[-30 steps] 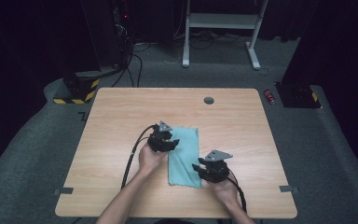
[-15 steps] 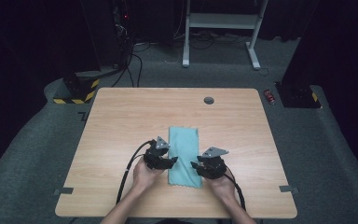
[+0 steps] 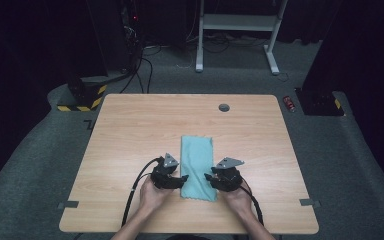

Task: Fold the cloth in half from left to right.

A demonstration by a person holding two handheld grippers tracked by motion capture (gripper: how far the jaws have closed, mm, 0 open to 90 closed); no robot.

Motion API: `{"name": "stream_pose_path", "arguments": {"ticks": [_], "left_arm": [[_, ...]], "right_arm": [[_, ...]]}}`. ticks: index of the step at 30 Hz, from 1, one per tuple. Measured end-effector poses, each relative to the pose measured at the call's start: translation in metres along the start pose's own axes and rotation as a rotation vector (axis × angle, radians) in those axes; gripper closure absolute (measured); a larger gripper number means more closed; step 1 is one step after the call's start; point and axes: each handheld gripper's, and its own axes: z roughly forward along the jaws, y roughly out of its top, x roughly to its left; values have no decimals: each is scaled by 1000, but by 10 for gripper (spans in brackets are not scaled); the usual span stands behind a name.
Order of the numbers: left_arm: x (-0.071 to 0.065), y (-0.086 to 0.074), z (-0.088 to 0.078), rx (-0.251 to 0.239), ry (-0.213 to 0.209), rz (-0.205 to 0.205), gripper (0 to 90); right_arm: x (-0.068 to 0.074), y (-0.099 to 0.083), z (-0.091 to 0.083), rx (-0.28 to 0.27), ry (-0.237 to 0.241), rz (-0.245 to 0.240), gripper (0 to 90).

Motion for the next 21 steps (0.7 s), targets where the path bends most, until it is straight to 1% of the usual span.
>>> {"name": "stream_pose_path", "arguments": {"ticks": [1,2,3,4,9,11,13,14,15,16,17,19,21], "left_arm": [[0,-1,0,11,22,17,379],[-1,-3,1,20,18,8,378],[-2,-4,0,16,31,21,376],[-2,-6,-2,15,38,24,383],[-3,-15,-9,4,47,16,397],[-2,-16,-12,12,47,14,398],[0,-18,-14,17,54,20,397],[0,-19,-15,17,56,15,397],[-1,-20,-16,20,65,20,399],[-2,-21,-17,17,64,24,397],[-3,-22,-18,4,57,23,397],[-7,-24,-19,-25,24,9,400],[-11,-23,-20,-41,-2,10,392]], "right_arm": [[0,0,0,0,0,-4,594],[0,0,0,1,-2,-4,593],[0,0,0,3,-5,-5,593],[0,0,0,7,-9,-7,591],[-2,-2,-1,7,-15,-25,580],[-3,-3,-2,8,-17,-24,578],[-4,-3,-2,7,-19,-22,576],[-4,-3,-2,8,-19,-22,574],[-4,-3,-2,8,-18,-21,573],[-4,-3,-2,8,-19,-23,571],[-4,-3,-2,5,-19,-22,570],[-5,-3,-2,3,-17,-24,569],[-6,-4,-2,0,-16,-24,569]]}}
